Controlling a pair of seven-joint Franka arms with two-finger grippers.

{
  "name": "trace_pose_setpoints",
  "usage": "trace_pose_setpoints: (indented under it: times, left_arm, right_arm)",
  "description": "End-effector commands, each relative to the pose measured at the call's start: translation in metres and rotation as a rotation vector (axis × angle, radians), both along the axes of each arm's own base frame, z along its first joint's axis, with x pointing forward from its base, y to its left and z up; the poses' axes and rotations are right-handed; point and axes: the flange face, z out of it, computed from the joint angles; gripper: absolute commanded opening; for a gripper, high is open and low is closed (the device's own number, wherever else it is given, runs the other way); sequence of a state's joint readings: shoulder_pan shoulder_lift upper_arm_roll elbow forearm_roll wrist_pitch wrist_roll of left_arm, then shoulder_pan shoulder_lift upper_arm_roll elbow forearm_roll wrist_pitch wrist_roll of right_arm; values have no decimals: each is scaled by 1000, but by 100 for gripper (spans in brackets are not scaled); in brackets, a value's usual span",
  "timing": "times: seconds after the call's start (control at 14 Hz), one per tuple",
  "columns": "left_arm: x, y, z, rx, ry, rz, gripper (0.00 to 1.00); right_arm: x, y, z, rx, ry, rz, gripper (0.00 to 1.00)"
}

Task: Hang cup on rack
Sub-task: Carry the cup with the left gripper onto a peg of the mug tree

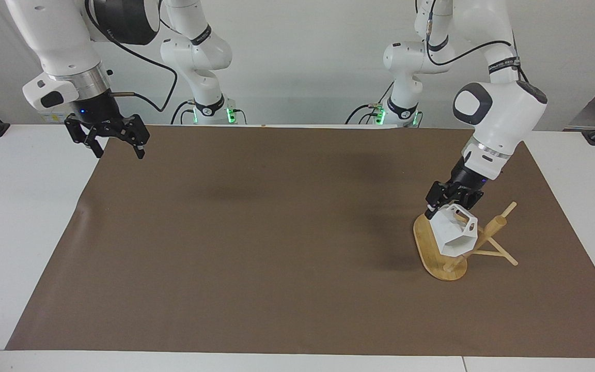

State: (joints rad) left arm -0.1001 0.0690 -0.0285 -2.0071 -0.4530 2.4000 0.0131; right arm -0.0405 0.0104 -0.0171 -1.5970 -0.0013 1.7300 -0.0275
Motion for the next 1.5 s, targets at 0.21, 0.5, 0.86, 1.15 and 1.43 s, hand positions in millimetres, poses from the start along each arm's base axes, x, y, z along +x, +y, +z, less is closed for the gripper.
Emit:
trace_pose_setpoints:
  times: [0.21,0.5,0.86,1.15,1.43]
  left_arm:
    - [6,9,-10,-43,45,36,0]
    - [6,10,-10,-37,44,34,2]
    - [7,13,-8,-22,35,20,100]
    - [6,21,12,132,33,-72,100]
    - [-16,18,50,252,63,-162,100]
  right_arm:
    - [-8,0,1,18,7,-19,100]
    - [-8,0,1,18,7,-21,100]
    - [-8,0,1,18,7,-21,100]
    - [-8,0,1,18,7,-19,100]
    - [-8,0,1,18,7,-21,100]
